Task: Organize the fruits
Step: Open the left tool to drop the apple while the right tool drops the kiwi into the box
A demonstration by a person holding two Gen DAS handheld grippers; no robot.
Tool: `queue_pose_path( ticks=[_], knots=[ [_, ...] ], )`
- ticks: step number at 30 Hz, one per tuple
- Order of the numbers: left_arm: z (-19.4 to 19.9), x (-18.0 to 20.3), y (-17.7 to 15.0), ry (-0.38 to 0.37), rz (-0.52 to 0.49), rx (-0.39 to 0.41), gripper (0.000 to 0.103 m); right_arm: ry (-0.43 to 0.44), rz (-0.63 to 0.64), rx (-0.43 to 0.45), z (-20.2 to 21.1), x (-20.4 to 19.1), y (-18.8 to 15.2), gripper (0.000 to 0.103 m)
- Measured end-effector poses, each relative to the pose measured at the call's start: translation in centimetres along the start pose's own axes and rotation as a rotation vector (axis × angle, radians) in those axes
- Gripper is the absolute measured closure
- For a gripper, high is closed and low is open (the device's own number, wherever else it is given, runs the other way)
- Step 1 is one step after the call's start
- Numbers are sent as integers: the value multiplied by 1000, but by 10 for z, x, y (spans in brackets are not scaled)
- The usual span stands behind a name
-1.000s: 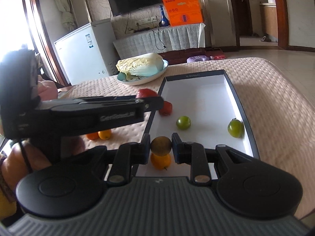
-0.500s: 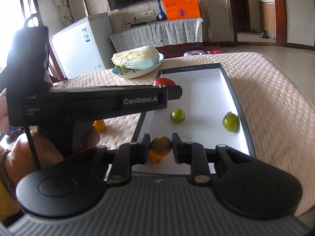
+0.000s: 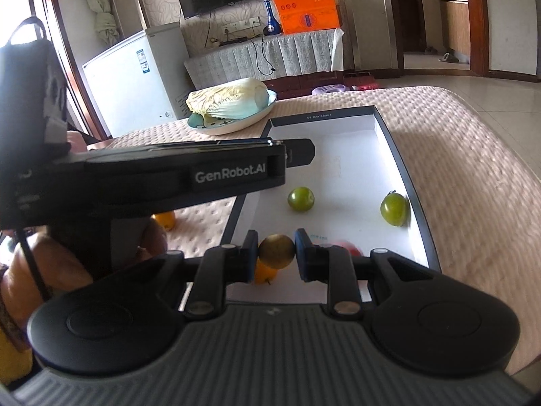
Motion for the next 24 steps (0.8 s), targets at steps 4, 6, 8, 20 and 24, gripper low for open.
queue_pose_path(
  ticks=[4, 6, 8, 20, 24],
  knots=[
    [11, -3, 6, -2, 17, 34, 63, -10, -4, 2, -7, -1, 2, 76],
    [18, -7, 9, 4, 30, 48, 63, -18, -12, 5, -9, 0, 3, 76],
    [27, -11, 11, 15, 41, 65, 63, -26, -21, 12, -11, 1, 6, 76],
    [91, -32, 13, 78, 68, 110, 63, -121, -113, 43, -27, 16, 17, 76],
    [119, -33, 11, 82, 61, 130, 63, -170, -147, 47, -31, 23, 17, 75]
  ],
)
Point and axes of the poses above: each gripper's, at about its wrist camera, not at the fingertips, and z roughly against the way its jaws point, x to its right, y to its top, the point moved 9 cm from there along -z, roughly the way its jaws point, and after that the axes turned 2 degrees about z, right-handed, at the moved point
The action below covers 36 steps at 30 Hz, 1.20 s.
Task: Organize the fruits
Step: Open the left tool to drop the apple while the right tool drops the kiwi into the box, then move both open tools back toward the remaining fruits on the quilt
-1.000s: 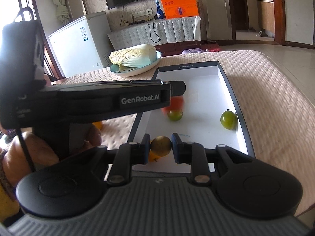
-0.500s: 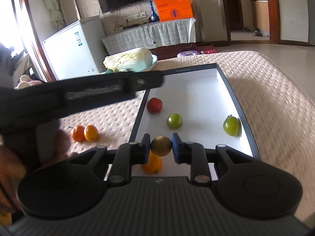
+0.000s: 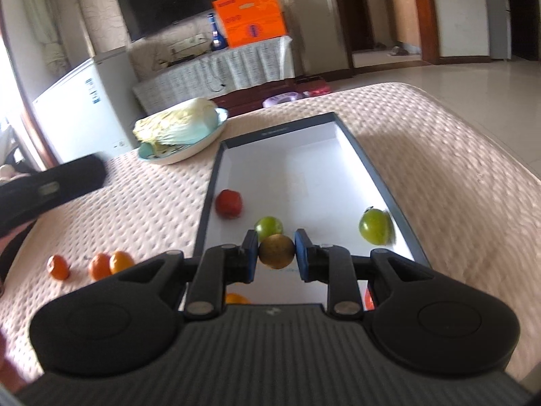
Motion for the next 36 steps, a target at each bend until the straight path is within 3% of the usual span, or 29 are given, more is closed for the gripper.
queue_pose_path(
  ticks=[5, 7, 12, 21, 36],
  knots=[
    [32, -14, -3, 31, 18, 3, 63, -73, -33, 31, -3, 6, 5, 74],
    [44, -21, -4, 42, 37, 4, 63, -78, -41, 42, -4, 5, 6, 66],
    [76, -35, -8, 79, 55, 10, 63, -91, -50, 81, 0, 5, 11, 65],
    [108, -62, -15, 159, 76, 9, 62, -42, -28, 107, 9, -8, 13, 65],
    [137, -141, -18, 349, 135, 2, 59, 116, 196, 86, 18, -77, -5, 65]
  ],
)
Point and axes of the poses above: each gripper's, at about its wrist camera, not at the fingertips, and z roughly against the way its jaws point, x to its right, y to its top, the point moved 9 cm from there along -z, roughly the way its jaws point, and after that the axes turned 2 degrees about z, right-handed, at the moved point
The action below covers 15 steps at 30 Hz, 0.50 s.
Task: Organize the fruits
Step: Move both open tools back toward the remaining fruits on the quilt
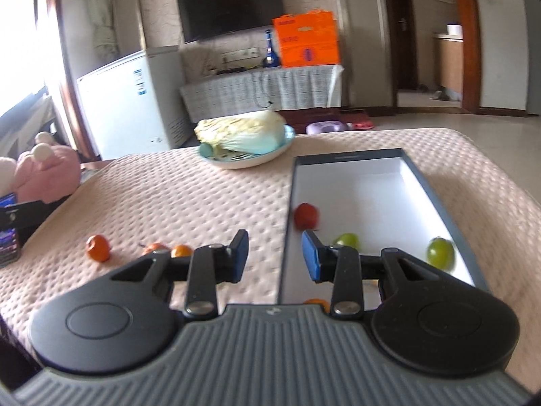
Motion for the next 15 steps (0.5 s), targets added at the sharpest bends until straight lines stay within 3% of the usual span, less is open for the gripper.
queue_pose_path(
  ticks=[6, 15],
  knots=[
    [3, -34, 4, 64, 48, 4, 59, 56, 63, -39, -7, -28, -8, 65],
    [-2, -69, 6, 104, 105, -9, 59, 216, 294, -134, -16, -105, -42, 66]
  ],
)
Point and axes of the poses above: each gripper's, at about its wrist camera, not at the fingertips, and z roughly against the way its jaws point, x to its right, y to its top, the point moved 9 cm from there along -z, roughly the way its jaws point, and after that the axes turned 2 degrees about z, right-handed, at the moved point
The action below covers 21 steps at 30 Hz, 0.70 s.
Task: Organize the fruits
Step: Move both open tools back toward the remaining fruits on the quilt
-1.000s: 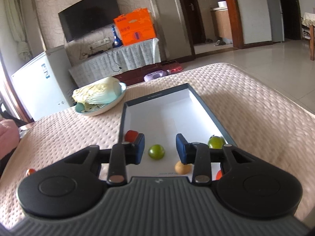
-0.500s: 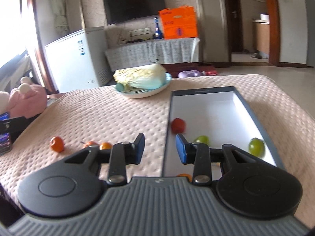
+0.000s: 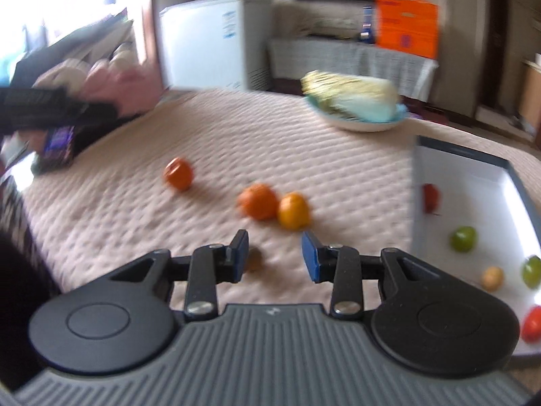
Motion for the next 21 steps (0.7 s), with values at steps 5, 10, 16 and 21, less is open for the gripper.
queue_pose_path(
  ticks=[5, 10, 16, 21],
  knots=[
    [-6, -17, 0, 9, 30, -7, 59, 2, 62, -63, -14, -19, -8, 66],
    [-14, -36, 1, 27, 55, -18, 59, -5, 76, -99, -28, -22, -9, 65],
    [-21, -43, -1, 30, 57, -33, 59, -21, 57, -120, -36, -15, -10, 75],
    [-32, -32, -11, 10, 18, -71, 59, -11, 38, -126, -36, -12, -9, 75]
  ],
)
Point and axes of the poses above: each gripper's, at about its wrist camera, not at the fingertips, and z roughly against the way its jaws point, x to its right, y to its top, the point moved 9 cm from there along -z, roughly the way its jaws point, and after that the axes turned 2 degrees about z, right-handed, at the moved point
